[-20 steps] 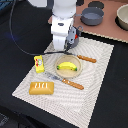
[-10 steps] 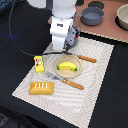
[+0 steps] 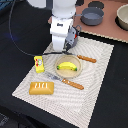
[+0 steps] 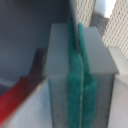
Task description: Interact with the objects in diverse but meaningful ways.
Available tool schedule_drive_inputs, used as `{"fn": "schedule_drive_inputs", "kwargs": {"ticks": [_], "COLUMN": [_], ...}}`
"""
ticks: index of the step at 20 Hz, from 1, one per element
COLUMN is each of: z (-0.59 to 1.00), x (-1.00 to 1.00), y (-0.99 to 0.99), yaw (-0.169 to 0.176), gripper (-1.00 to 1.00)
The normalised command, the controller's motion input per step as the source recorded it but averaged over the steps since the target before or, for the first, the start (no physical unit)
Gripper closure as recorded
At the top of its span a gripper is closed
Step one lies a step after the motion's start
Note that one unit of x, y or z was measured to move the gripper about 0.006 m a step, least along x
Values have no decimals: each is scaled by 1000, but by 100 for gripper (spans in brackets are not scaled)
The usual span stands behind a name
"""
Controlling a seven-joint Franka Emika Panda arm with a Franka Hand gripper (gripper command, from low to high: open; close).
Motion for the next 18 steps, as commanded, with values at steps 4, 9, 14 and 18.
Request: {"fn": "schedule_drive_inputs", "kwargs": {"ticks": [4, 9, 14, 18], "z": [278, 333, 391, 791], "x": [14, 2, -79, -276], "y": [0, 0, 59, 201], "yaw": [0, 0, 0, 0], "gripper": [100, 100, 100, 100]}}
